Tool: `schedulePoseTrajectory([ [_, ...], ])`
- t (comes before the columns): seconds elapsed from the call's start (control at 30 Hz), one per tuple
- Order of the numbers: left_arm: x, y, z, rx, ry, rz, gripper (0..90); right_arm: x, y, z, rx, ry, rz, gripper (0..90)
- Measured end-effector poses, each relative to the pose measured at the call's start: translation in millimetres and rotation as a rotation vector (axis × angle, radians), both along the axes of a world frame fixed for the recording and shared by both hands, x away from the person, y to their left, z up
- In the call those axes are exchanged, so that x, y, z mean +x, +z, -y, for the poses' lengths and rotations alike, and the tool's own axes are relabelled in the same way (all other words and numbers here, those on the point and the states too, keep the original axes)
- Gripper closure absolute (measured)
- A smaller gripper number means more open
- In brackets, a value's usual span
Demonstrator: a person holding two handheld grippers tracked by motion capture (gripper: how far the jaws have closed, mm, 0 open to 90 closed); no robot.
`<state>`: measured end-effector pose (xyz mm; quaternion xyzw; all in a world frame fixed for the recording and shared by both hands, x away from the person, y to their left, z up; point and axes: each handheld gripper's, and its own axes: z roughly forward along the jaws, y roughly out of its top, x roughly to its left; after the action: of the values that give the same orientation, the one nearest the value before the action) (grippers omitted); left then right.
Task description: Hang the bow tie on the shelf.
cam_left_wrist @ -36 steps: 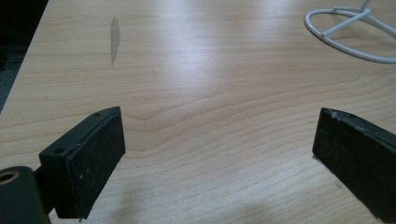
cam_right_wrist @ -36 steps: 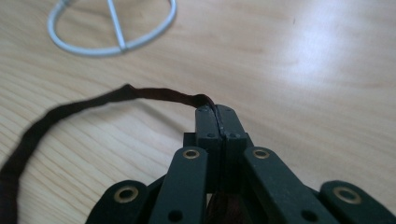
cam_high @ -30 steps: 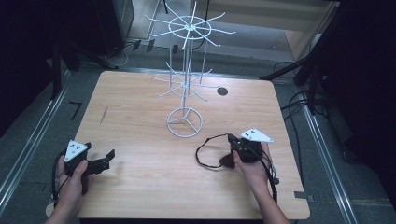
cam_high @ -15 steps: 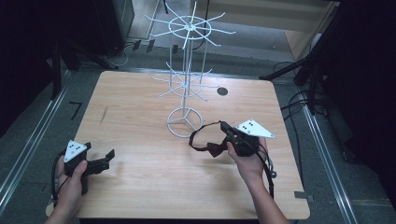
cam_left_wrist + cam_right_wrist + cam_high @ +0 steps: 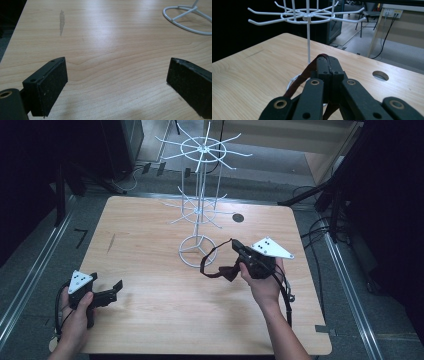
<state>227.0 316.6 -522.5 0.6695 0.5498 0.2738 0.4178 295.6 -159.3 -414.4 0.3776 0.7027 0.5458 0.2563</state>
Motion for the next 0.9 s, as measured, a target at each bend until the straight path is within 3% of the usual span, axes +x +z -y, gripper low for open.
schedulePoseTrajectory([
  [0.9, 2.0, -0.1, -1.2, -0.010, 0.003, -0.014, 4.4, -0.9, 36.0, -8.3, 0.046, 0.061, 0.071, 90.0],
])
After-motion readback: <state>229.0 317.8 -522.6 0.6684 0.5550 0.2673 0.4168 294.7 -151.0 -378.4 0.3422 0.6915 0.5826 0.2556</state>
